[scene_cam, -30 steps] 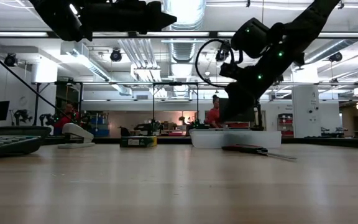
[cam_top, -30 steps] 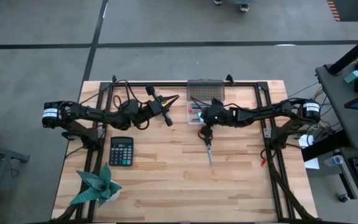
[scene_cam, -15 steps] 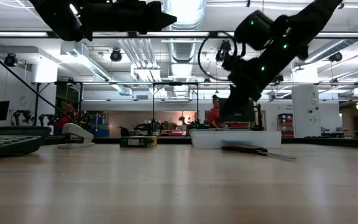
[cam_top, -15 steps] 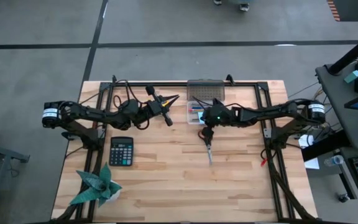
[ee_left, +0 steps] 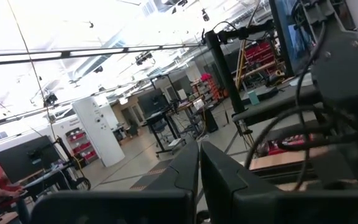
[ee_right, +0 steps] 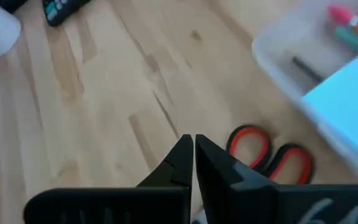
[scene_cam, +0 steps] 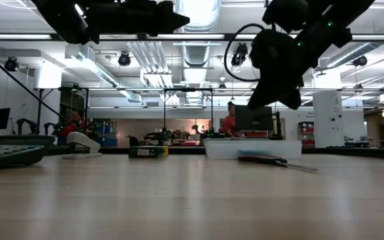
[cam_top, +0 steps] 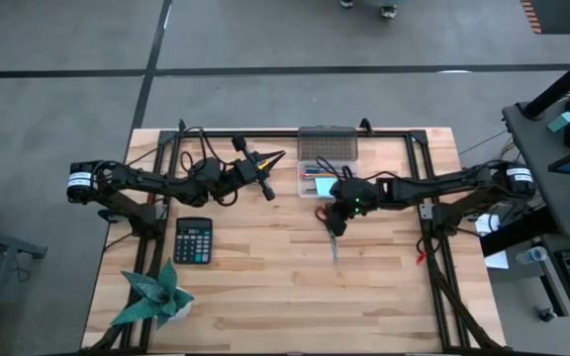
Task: Pack school essentials
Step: Put the black scissors into the transparent supply box
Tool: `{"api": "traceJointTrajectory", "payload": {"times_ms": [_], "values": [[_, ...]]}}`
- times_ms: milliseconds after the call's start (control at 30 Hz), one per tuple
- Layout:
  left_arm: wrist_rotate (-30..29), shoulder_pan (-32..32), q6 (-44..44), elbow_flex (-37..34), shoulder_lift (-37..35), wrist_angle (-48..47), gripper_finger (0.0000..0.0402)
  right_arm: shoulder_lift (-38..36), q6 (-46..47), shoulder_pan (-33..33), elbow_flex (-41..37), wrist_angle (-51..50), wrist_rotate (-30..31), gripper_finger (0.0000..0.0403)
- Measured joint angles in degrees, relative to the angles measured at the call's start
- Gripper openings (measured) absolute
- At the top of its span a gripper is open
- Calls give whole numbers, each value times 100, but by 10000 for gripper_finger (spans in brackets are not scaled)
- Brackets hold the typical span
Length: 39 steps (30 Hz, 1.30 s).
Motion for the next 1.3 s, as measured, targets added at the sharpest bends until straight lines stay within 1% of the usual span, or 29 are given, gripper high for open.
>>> {"api": "traceJointTrajectory", "payload": {"times_ms": [200, 267, 367, 433, 600, 733, 800, 900, 967, 1067, 1300], "values": [[0, 2, -13, 0, 2, 4, 0, 396, 877, 55, -2, -67, 101, 8], [1, 2, -13, 0, 2, -9, 0, 548, 1056, 54, 13, -165, 237, 8], [0, 2, -13, 0, 2, -38, 0, 791, 1254, 54, 244, -780, 492, 8], [-1, 2, -11, -1, 2, -40, 0, 938, 1262, 80, 467, -1194, 555, 8], [-1, 2, -9, -2, 2, -51, 0, 1215, 1262, 286, 1041, -2088, 529, 8], [0, 2, -9, -2, 2, -88, 0, 1379, 1552, 448, 1422, -2889, 531, 8], [-1, 2, -9, -4, 2, -95, 0, 1453, 1754, 519, 1500, -3066, 529, 9], [-1, 2, -7, -4, 2, -92, 0, 1522, 1979, 579, 1532, -3017, 517, 16], [-1, 2, -7, -4, 2, -94, 0, 1570, 2148, 591, 1532, -3000, 481, 29], [-1, 7, -7, -7, 2, -93, 0, 1672, 2338, 592, 1523, -2998, 474, 61], [-1, 1, -15, -7, 2, -95, 0, 2046, 2464, 592, 1693, -2997, 442, 159]]}}
